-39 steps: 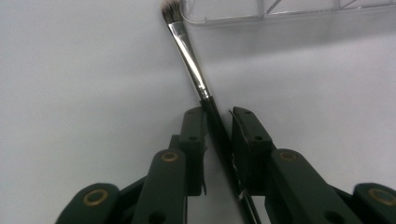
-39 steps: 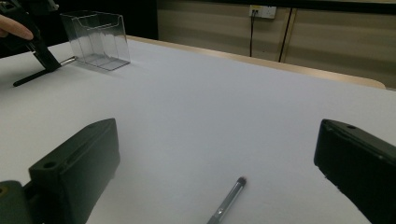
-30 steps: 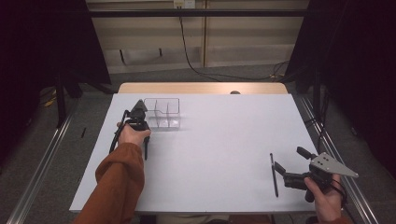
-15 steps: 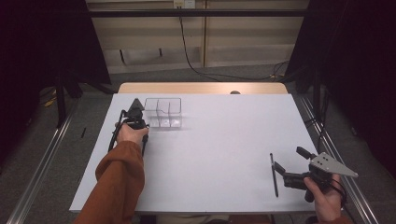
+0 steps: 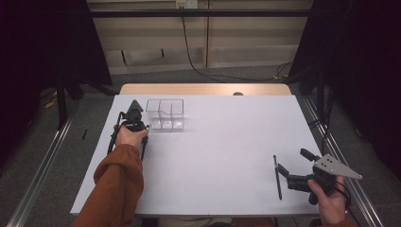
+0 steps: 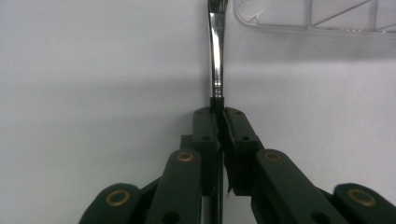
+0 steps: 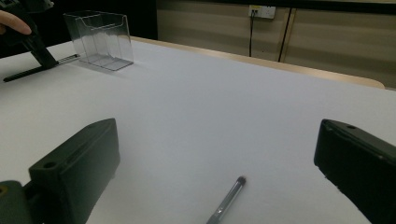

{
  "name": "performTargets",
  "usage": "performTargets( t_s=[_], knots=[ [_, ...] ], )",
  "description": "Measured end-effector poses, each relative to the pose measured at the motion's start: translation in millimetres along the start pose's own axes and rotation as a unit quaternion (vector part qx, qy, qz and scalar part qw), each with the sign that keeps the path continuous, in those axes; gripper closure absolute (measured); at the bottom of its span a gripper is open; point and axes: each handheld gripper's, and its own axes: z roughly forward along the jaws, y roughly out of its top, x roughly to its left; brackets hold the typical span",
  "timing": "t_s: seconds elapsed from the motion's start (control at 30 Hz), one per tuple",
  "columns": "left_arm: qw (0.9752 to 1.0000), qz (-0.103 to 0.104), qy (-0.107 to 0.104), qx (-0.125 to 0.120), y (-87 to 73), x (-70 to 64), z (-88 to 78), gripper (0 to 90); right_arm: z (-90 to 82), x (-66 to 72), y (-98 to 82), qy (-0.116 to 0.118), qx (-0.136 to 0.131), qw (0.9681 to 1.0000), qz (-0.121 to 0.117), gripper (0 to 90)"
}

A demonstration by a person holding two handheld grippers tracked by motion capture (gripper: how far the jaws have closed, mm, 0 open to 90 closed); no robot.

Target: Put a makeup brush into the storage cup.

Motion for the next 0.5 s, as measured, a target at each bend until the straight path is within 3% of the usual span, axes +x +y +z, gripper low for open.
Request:
performTargets(
  t_s=[0.3, 0.5],
  knots=[
    [0.9996, -0.004, -0.013, -0.025, -1.1, 7.6, -9.7, 84.4, 0.2, -0.2, 0.1, 0.001, 0.0, 1.0, -0.001, 0.0],
    [0.9987, 0.005, -0.03, -0.041, -2.8, 15.3, -18.1, 84.4, 0.3, -0.1, 0.2, 0.001, 0.0, 1.0, -0.002, 0.0]
  ],
)
